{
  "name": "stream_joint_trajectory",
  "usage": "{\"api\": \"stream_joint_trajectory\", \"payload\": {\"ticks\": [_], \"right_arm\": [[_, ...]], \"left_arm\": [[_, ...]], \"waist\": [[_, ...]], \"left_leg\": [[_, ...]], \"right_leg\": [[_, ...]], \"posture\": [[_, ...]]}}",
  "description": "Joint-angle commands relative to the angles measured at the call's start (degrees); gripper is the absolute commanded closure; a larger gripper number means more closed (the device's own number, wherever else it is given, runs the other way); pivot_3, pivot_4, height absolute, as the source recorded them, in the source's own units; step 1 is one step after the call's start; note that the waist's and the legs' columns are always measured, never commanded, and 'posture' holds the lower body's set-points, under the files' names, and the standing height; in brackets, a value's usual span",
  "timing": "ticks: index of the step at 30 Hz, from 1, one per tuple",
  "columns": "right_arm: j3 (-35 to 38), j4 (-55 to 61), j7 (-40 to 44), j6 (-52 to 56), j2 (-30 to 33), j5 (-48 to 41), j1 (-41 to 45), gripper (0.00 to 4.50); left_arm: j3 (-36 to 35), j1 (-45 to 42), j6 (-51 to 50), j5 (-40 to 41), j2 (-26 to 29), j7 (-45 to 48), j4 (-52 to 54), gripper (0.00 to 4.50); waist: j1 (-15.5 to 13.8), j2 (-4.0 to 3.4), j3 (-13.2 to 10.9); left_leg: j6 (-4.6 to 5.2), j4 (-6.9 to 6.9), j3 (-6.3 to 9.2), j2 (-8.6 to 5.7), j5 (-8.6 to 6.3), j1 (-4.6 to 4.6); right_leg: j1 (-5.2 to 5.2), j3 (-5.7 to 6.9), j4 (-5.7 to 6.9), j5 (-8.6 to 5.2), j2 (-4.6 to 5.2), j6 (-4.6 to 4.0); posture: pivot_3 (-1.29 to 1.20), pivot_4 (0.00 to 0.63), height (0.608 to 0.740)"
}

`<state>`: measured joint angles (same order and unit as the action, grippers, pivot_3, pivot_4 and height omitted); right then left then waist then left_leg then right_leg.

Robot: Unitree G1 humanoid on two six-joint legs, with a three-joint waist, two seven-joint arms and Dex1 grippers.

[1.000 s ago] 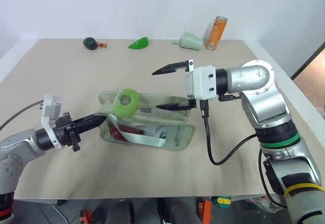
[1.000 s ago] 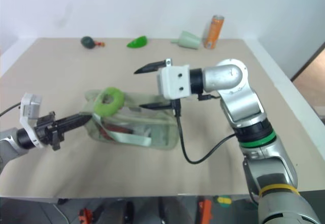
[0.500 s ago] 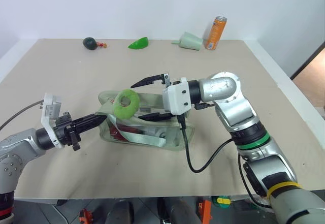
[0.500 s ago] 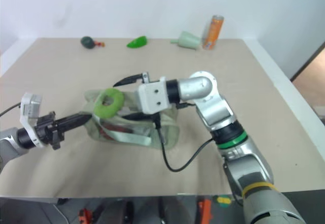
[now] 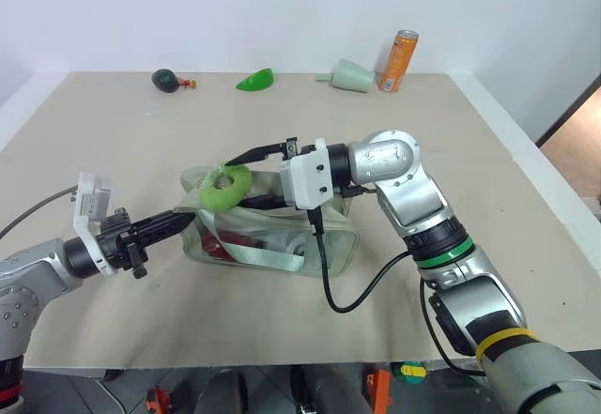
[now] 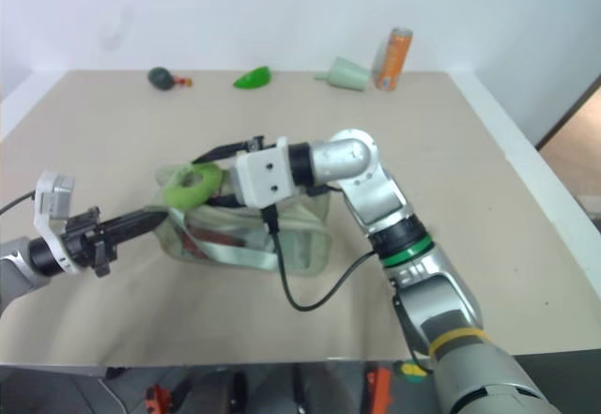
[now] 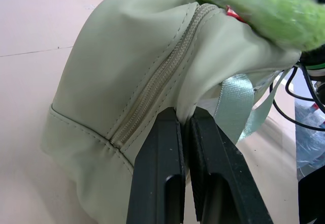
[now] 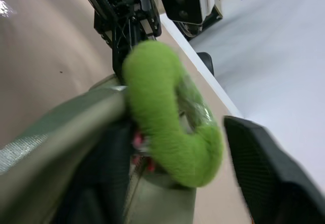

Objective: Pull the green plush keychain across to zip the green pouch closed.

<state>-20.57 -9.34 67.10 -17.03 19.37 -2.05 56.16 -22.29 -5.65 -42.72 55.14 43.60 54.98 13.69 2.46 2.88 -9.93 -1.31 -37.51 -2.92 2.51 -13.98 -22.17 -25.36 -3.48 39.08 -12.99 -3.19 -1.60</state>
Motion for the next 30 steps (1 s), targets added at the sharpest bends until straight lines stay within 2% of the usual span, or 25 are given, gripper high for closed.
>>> {"api": "stream_joint_trajectory", "payload": {"ticks": [1,4,5,17,24,30], "right_arm": [[0.3,0.3,0.4,-0.1,-0.7,-1.2,1.8,3.19],[0.3,-0.1,0.6,0.0,-0.9,-1.0,1.8,4.27],[0.3,-0.2,0.7,0.1,-0.9,-1.0,1.8,4.49],[2.3,-1.3,-0.6,2.5,0.3,-0.3,2.8,4.49],[8.8,0.9,0.5,9.0,9.3,-4.5,3.9,4.49],[12.4,4.4,2.4,13.1,20.6,-5.3,1.0,4.49]], "left_arm": [[-0.3,0.5,-0.6,0.2,0.5,-0.2,1.2,4.50],[-0.4,0.5,-0.7,0.2,0.5,-0.4,1.3,4.50],[-0.4,0.5,-0.7,0.2,0.4,-0.5,1.4,4.50],[-0.1,0.2,-0.8,0.4,0.3,-0.9,1.5,4.50],[0.6,-0.7,-1.2,0.4,-0.1,-1.4,1.4,4.50],[1.4,-1.6,-1.3,0.1,-0.5,-1.2,1.0,4.50]], "waist": [[0.0,0.00,0.0],[0.0,0.00,0.0],[0.0,0.00,0.0],[0.1,0.00,0.0],[-0.1,-0.01,0.0],[-0.2,-0.02,0.0]], "left_leg": [[0.00,0.00,0.00,0.00,0.00,0.00],[0.00,0.00,0.00,0.00,0.00,0.00],[0.00,0.00,0.00,0.00,0.00,0.00],[0.00,0.00,0.00,0.00,0.00,0.00],[0.01,0.00,-0.02,-0.08,-0.01,-0.04],[0.03,0.02,0.03,-0.14,-0.02,-0.10]], "right_leg": [[0.00,0.00,0.00,0.00,0.00,0.00],[0.00,0.00,0.00,0.00,0.00,0.00],[0.00,0.00,0.00,0.00,0.00,0.00],[0.00,0.00,0.00,0.00,0.00,0.00],[0.00,0.00,-0.01,-0.02,0.11,-0.03],[-0.03,0.00,-0.02,-0.05,0.12,-0.04]], "posture": [[0.00,0.150,0.740],[0.00,0.150,0.740],[0.00,0.150,0.740],[0.00,0.150,0.740],[0.00,0.150,0.740],[0.00,0.150,0.740]]}}
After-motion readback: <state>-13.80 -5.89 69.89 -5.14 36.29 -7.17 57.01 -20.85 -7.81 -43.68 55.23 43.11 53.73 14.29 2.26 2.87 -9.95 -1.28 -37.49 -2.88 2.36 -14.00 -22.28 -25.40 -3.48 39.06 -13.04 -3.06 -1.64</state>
